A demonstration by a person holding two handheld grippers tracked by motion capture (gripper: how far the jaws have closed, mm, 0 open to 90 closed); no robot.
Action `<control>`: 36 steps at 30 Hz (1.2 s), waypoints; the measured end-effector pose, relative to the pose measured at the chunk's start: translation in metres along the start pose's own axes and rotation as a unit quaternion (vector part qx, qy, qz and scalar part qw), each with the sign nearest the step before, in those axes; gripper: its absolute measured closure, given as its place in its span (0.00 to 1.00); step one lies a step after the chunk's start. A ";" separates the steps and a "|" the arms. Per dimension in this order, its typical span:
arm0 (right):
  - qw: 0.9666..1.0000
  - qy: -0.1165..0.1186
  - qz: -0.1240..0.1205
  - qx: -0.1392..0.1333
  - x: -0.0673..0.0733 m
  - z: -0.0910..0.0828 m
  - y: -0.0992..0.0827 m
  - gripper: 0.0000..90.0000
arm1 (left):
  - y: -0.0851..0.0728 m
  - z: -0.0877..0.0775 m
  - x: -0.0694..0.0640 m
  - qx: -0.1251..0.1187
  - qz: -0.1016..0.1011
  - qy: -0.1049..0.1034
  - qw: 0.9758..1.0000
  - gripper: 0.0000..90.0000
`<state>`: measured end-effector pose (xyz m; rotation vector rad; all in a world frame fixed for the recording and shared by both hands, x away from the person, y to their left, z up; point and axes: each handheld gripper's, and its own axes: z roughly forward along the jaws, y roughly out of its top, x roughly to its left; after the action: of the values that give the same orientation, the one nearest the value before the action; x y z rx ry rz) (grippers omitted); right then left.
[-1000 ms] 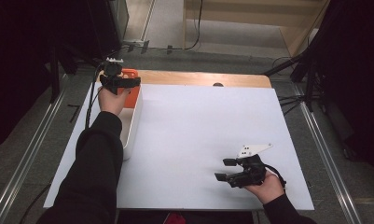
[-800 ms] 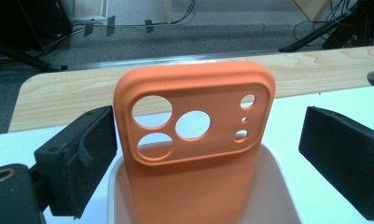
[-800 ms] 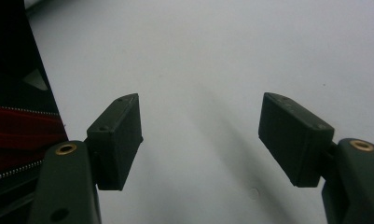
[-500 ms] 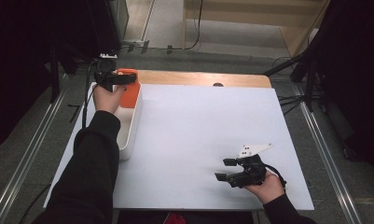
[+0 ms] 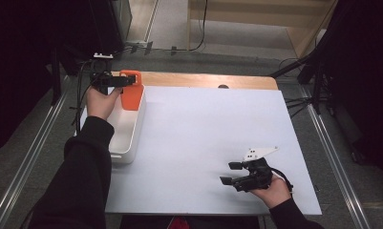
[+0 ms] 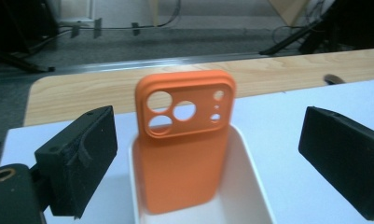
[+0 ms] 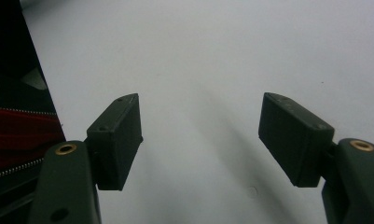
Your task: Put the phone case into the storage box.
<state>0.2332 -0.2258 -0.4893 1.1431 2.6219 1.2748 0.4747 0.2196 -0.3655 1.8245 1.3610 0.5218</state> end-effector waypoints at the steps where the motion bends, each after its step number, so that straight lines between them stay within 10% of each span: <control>1: 1.000 0.000 0.000 0.000 0.000 0.000 0.000 0.32 | 0.000 -0.002 -0.001 0.000 -0.001 -0.005 1.000 0.05; 19: 1.000 -0.001 0.004 -0.001 -0.002 0.000 0.001 0.32 | -0.006 -0.034 -0.025 0.003 0.039 -0.080 0.996 0.06; 36: 1.000 0.002 0.002 -0.004 -0.003 -0.001 0.001 0.32 | -0.033 -0.054 -0.044 -0.012 0.098 -0.153 0.983 0.09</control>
<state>0.2357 -0.2275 -0.4890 1.1460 2.6153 1.2891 0.4008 0.2008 -0.3531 1.9382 0.9706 0.3379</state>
